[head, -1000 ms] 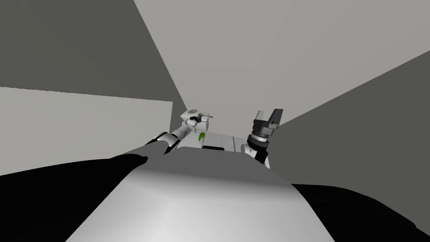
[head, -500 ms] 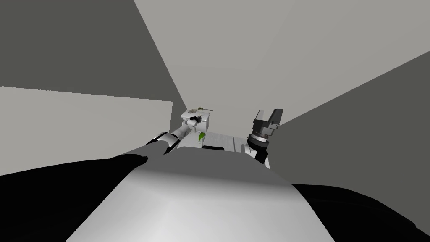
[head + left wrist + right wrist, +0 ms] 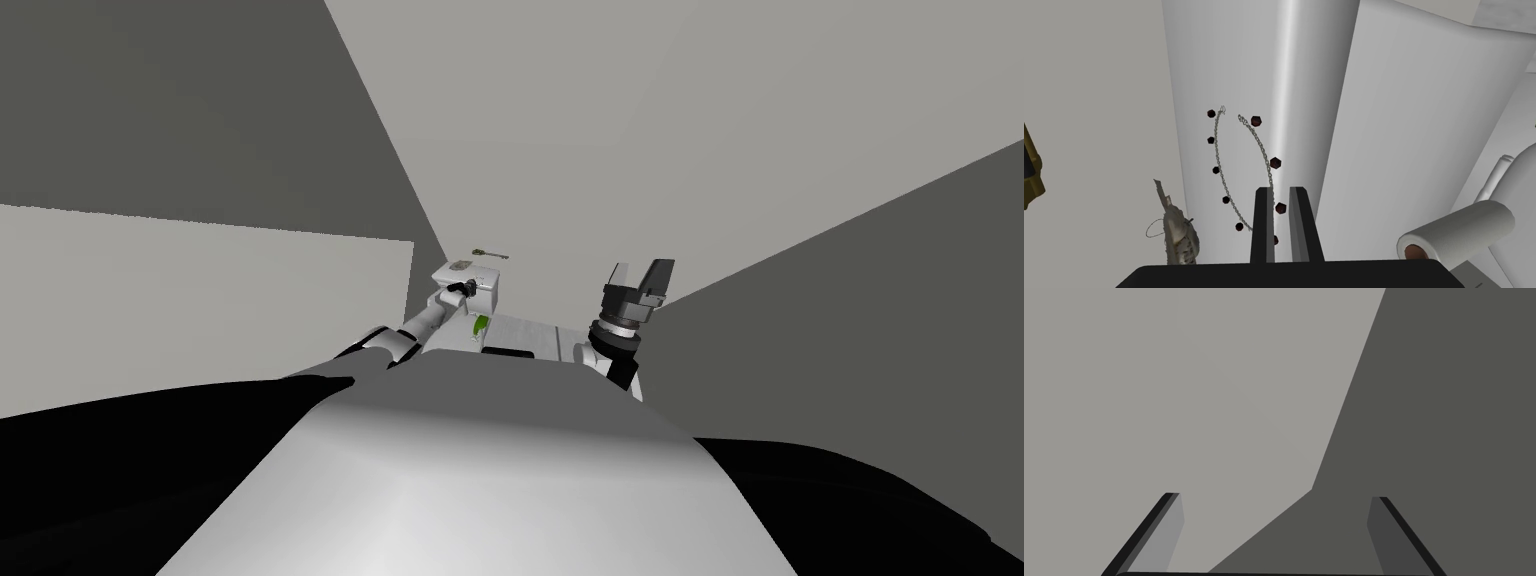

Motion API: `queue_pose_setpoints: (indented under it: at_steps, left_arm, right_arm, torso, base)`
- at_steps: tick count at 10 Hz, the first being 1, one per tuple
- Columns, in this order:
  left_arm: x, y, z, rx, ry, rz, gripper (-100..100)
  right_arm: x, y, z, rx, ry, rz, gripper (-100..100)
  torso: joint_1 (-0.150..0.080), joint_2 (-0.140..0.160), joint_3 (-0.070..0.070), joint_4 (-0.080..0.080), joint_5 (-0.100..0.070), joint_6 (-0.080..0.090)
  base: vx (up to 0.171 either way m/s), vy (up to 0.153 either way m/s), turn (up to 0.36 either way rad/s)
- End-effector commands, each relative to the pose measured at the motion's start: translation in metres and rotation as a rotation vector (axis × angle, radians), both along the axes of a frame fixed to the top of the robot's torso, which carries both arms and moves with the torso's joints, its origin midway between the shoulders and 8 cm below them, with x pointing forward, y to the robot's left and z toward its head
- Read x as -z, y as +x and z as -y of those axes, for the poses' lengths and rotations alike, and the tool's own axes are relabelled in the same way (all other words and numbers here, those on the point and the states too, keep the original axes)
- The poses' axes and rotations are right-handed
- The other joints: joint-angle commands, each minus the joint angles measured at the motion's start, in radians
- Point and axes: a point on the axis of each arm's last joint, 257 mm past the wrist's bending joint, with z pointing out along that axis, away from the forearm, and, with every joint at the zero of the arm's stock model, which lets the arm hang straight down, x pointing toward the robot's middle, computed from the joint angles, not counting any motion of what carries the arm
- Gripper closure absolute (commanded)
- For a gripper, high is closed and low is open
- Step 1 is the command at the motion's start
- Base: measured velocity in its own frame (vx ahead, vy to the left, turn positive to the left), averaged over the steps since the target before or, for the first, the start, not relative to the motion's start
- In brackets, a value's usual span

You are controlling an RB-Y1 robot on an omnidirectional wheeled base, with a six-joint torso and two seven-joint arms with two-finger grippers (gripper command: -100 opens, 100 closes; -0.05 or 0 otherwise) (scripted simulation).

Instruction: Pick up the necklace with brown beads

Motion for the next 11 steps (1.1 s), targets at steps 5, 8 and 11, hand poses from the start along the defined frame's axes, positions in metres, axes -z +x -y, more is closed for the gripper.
queue_pose_setpoints:
  at_steps: [5, 8, 11]
  left_arm:
    - [0.007, -0.034, -0.018, -0.023, 0.001, -0.011, 100]
    - [0.008, -0.055, -0.024, -0.029, 0.001, -0.011, 100]
    - [0.005, -0.068, -0.011, -0.007, -0.017, -0.002, 100]
  right_arm:
    - [0.0, 0.0, 0.0, 0.0, 0.0, 0.0, 0]
    - [0.0, 0.0, 0.0, 0.0, 0.0, 0.0, 0]
    - [0.0, 0.0, 0.0, 0.0, 0.0, 0.0, 0]
  torso:
    - [0.0, -0.004, -0.003, -0.001, 0.0, 0.0]
    - [0.001, -0.004, -0.003, -0.003, 0.001, -0.001]
    - [0.002, -0.005, -0.004, -0.004, 0.002, -0.001]
  base:
    - [0.057, 0.003, -0.019]
    - [0.062, 0.003, -0.021]
    - [0.047, 0.0, 0.004]
